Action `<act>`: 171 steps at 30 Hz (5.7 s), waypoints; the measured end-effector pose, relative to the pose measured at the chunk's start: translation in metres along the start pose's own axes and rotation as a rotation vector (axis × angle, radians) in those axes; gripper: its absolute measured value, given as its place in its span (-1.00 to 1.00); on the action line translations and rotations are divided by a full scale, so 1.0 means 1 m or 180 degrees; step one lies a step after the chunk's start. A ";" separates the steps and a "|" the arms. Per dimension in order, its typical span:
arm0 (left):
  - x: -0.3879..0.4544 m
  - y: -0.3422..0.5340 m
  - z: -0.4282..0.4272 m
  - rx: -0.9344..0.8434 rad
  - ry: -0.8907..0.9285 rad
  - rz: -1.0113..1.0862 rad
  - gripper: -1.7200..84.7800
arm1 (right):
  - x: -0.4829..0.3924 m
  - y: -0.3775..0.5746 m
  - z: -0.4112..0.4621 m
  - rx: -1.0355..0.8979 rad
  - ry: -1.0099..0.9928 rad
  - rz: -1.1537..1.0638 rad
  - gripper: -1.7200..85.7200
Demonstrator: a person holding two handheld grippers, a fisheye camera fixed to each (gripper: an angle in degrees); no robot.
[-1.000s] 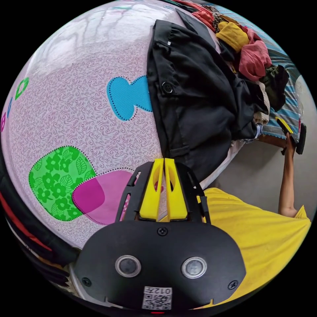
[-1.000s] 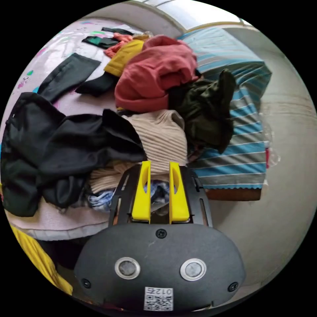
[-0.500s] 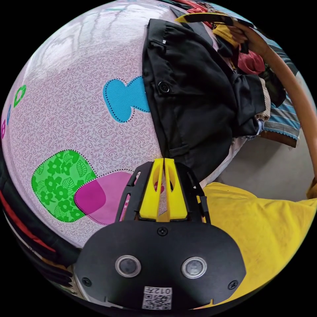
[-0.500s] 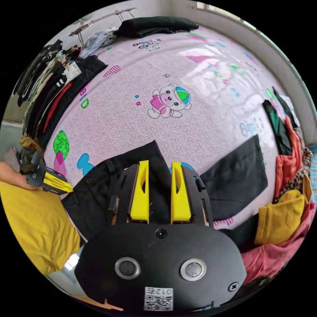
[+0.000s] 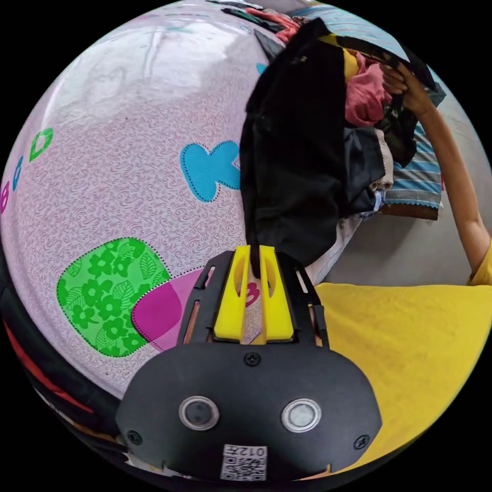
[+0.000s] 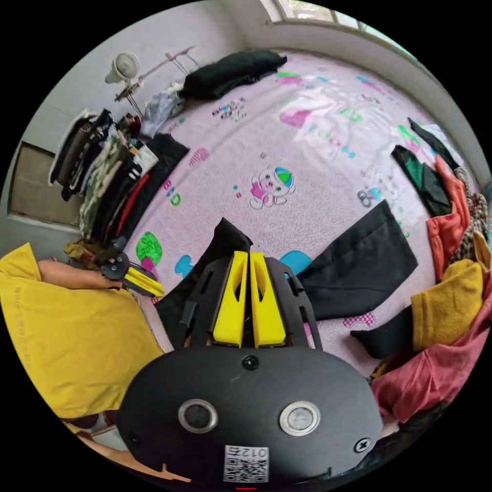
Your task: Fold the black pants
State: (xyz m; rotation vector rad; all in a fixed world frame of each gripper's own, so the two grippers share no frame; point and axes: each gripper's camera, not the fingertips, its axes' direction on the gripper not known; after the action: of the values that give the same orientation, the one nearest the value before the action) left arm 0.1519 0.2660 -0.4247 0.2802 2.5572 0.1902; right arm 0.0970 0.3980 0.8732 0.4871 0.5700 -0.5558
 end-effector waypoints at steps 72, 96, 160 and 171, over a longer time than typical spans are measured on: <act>0.660 0.214 -0.749 0.3939 -0.1878 0.2203 -0.97 | -0.629 0.780 -0.222 0.3914 0.2618 0.0279 -0.96; 0.745 0.213 -0.708 0.4057 -0.2194 0.2457 -0.97 | -0.661 0.846 -0.167 0.4093 0.2719 0.0449 -0.95; 0.123 -0.415 -0.458 0.1869 -0.1266 0.0207 -0.97 | 0.083 0.071 -0.064 0.2025 0.0754 0.1619 -0.95; -0.043 -0.471 -0.394 0.1818 -0.1073 -0.0371 -0.93 | 0.205 -0.082 -0.006 0.1609 0.0808 0.1970 -0.80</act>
State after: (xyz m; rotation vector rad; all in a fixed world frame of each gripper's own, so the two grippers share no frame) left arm -0.1015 -0.2304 -0.1638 0.3388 2.2297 -0.5913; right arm 0.1899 0.2686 0.7201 1.1761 0.4812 -0.0317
